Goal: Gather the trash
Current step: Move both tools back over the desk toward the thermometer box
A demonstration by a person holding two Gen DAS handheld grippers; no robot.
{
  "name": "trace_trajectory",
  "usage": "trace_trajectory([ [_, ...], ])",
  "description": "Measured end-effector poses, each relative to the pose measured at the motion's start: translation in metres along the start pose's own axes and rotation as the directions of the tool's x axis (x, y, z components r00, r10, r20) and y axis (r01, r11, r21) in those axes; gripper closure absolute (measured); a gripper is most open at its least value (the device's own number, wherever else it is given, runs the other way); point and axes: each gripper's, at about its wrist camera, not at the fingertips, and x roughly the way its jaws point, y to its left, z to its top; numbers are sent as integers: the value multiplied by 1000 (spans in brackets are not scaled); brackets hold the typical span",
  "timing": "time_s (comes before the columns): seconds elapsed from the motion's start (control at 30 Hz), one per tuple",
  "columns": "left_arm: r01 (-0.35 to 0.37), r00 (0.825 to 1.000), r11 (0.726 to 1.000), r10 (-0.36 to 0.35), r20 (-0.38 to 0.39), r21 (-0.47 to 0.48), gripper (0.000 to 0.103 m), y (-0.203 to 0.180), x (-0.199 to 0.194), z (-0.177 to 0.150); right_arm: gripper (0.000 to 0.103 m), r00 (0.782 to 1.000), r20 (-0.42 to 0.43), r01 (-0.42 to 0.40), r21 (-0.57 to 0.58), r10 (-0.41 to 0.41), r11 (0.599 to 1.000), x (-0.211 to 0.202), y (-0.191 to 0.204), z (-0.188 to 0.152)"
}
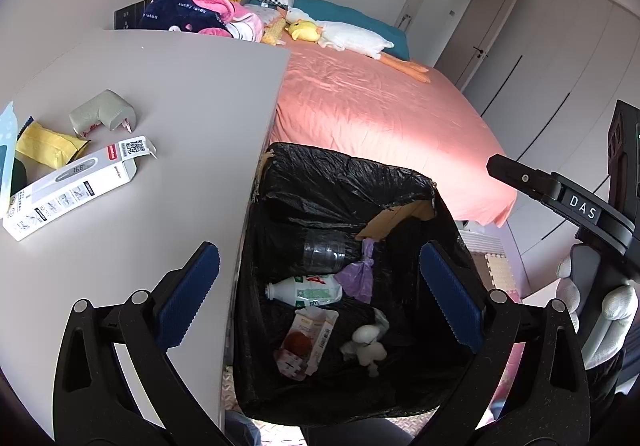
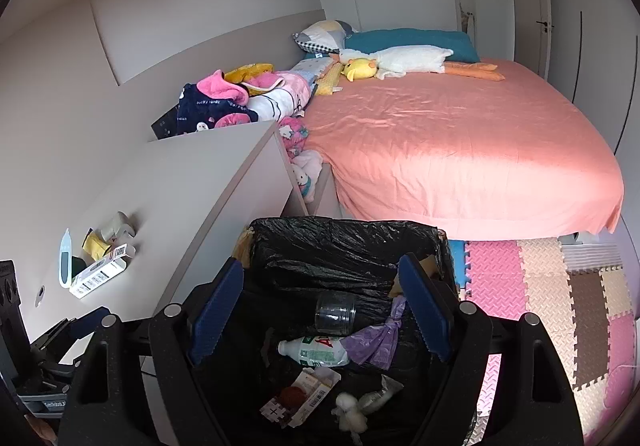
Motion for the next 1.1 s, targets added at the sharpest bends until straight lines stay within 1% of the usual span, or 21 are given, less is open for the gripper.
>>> trace_trajectory([
  [0.33,-30,1000,999,30,-1,-23,6,19,-4,-3,23,998,-42,-37,-51,35,998,15,29,-5],
  [0.53,-57,998,998,57,7,-39,6,41,-10,-2,23,995,-66,-73,-73,68,995,26,53,-8],
  [0.77,-68,997,995,69,15,-66,6,66,-17,-2,23,991,-87,-113,-86,105,990,40,80,-8],
  [0.97,-95,995,995,96,26,-29,6,81,-21,3,23,986,-116,-130,-101,118,986,54,96,-7],
  [1.1,-121,992,993,121,20,14,6,90,-21,8,23,984,-128,-140,-105,126,985,63,105,-6],
])
